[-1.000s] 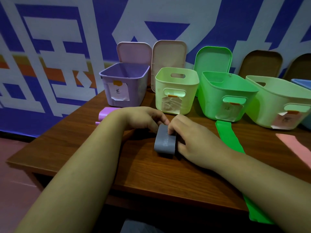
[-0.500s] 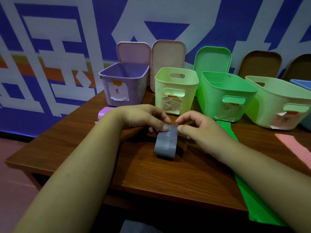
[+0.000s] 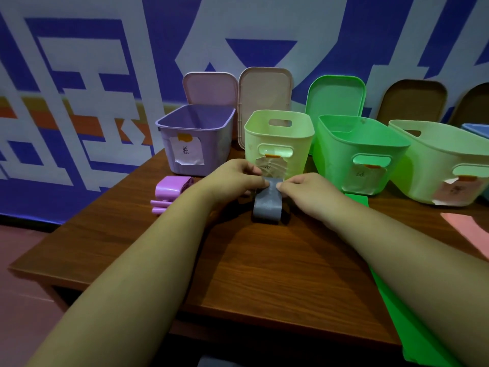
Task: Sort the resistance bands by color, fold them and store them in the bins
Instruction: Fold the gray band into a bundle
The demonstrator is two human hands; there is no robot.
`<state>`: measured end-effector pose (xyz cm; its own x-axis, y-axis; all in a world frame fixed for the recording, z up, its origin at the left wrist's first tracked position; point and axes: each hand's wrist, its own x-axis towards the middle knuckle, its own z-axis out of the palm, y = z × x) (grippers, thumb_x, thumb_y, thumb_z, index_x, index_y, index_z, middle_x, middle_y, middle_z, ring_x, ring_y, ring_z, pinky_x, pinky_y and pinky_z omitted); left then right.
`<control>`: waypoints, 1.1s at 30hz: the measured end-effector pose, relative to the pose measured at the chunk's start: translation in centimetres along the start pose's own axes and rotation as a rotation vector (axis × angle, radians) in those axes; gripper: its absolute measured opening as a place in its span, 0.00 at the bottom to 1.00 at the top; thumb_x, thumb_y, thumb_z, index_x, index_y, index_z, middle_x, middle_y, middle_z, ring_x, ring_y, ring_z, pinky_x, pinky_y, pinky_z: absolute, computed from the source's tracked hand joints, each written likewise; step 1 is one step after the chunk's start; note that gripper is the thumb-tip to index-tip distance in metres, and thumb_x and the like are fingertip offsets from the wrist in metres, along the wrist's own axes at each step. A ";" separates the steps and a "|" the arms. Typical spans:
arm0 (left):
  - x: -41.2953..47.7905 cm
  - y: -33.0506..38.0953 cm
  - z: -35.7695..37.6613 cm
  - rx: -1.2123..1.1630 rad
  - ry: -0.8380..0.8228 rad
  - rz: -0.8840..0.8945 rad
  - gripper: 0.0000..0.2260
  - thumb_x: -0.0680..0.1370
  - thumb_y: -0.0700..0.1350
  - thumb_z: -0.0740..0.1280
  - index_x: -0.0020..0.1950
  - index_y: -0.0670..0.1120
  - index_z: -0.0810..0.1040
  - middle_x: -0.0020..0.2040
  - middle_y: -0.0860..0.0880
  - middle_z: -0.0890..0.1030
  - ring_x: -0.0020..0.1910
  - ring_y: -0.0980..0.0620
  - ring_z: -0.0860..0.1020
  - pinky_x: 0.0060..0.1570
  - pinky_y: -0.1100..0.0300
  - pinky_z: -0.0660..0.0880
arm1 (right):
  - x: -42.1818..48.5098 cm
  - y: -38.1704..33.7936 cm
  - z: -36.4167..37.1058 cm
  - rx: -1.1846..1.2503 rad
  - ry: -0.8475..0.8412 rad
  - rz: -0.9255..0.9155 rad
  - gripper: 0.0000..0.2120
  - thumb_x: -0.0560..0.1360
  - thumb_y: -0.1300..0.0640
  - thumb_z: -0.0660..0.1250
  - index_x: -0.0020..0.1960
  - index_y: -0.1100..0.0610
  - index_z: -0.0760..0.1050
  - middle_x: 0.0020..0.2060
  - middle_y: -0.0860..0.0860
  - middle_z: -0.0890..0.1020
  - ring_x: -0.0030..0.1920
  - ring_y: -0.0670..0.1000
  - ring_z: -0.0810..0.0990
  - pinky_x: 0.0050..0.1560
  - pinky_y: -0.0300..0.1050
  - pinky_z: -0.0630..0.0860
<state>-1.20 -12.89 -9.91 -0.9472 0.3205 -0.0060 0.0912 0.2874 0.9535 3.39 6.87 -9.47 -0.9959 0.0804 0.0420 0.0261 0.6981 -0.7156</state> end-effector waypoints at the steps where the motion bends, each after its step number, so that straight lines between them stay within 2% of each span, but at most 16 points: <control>1: 0.2 -0.2 0.2 -0.003 0.032 0.000 0.13 0.78 0.43 0.77 0.60 0.45 0.80 0.56 0.41 0.84 0.51 0.47 0.83 0.54 0.51 0.82 | 0.4 0.1 0.1 0.003 0.010 0.014 0.16 0.82 0.44 0.69 0.51 0.55 0.88 0.41 0.61 0.85 0.38 0.55 0.76 0.40 0.47 0.67; 3: 0.6 -0.6 0.5 0.013 0.093 0.002 0.14 0.77 0.46 0.78 0.60 0.46 0.81 0.57 0.43 0.85 0.57 0.45 0.85 0.60 0.48 0.83 | 1.1 0.2 0.5 0.002 0.024 0.021 0.17 0.81 0.45 0.69 0.53 0.58 0.88 0.38 0.59 0.83 0.38 0.55 0.76 0.40 0.47 0.67; 5: 1.1 -1.2 0.3 0.046 0.141 -0.004 0.16 0.75 0.48 0.80 0.59 0.47 0.81 0.56 0.45 0.85 0.55 0.47 0.86 0.58 0.48 0.84 | 1.5 0.4 0.8 0.001 0.032 0.010 0.15 0.82 0.45 0.70 0.53 0.55 0.88 0.42 0.54 0.86 0.43 0.56 0.81 0.43 0.48 0.72; 7: 1.4 -1.4 0.1 0.108 0.187 -0.004 0.17 0.75 0.50 0.80 0.58 0.47 0.80 0.54 0.46 0.85 0.52 0.50 0.86 0.56 0.51 0.85 | 1.7 0.5 1.1 0.019 0.046 0.008 0.13 0.81 0.43 0.71 0.53 0.52 0.88 0.43 0.53 0.87 0.47 0.56 0.83 0.47 0.47 0.75; 10: 1.8 -1.5 0.2 0.310 0.263 0.003 0.17 0.73 0.55 0.81 0.55 0.49 0.80 0.50 0.50 0.84 0.51 0.51 0.83 0.54 0.51 0.81 | 2.1 0.8 1.5 -0.004 0.063 -0.004 0.16 0.81 0.42 0.71 0.50 0.55 0.87 0.36 0.51 0.82 0.42 0.56 0.81 0.41 0.47 0.70; 12: 1.9 -1.3 0.4 0.370 0.283 0.000 0.17 0.73 0.56 0.81 0.54 0.50 0.80 0.49 0.51 0.83 0.51 0.51 0.82 0.51 0.53 0.79 | 2.3 0.7 1.5 -0.032 0.073 -0.002 0.19 0.82 0.42 0.69 0.49 0.57 0.87 0.37 0.56 0.84 0.44 0.59 0.81 0.39 0.47 0.68; 16: 1.8 -1.1 0.4 0.353 0.255 0.003 0.15 0.75 0.60 0.77 0.51 0.51 0.81 0.47 0.50 0.85 0.49 0.50 0.83 0.55 0.45 0.82 | 2.1 0.8 1.1 -0.021 0.066 0.015 0.23 0.84 0.40 0.65 0.53 0.59 0.86 0.44 0.60 0.86 0.48 0.62 0.83 0.44 0.48 0.70; 19: 1.4 -0.9 0.2 0.320 0.260 0.019 0.15 0.78 0.61 0.73 0.51 0.50 0.82 0.45 0.50 0.86 0.47 0.49 0.85 0.56 0.43 0.83 | 2.1 1.0 1.0 0.020 0.048 0.005 0.23 0.83 0.37 0.65 0.53 0.56 0.86 0.44 0.55 0.87 0.47 0.59 0.84 0.50 0.53 0.79; 22: 1.0 -0.7 0.1 0.271 0.287 0.020 0.18 0.80 0.63 0.70 0.52 0.48 0.83 0.45 0.48 0.87 0.47 0.48 0.85 0.57 0.41 0.83 | 1.9 1.2 0.7 0.041 0.024 -0.001 0.21 0.82 0.35 0.63 0.52 0.51 0.85 0.49 0.52 0.88 0.50 0.57 0.85 0.59 0.55 0.80; 26: 0.7 -0.4 0.1 0.274 0.290 0.022 0.19 0.81 0.64 0.68 0.51 0.48 0.84 0.45 0.48 0.87 0.47 0.47 0.85 0.56 0.40 0.83 | 1.3 0.9 0.3 0.036 0.019 -0.002 0.20 0.83 0.35 0.61 0.52 0.48 0.84 0.49 0.50 0.88 0.50 0.55 0.85 0.60 0.60 0.82; 33: -0.1 -0.3 0.1 0.325 0.349 0.080 0.12 0.83 0.61 0.67 0.50 0.54 0.81 0.45 0.52 0.85 0.46 0.50 0.84 0.52 0.43 0.84 | 0.2 1.4 -1.1 0.074 0.024 0.015 0.12 0.84 0.42 0.64 0.50 0.46 0.83 0.49 0.53 0.89 0.52 0.63 0.87 0.58 0.67 0.83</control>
<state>-1.10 -12.85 -10.19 -0.9747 0.0475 0.2184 0.2071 0.5591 0.8028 3.28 8.64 -9.72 -0.9930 0.1086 0.0472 0.0338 0.6421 -0.7659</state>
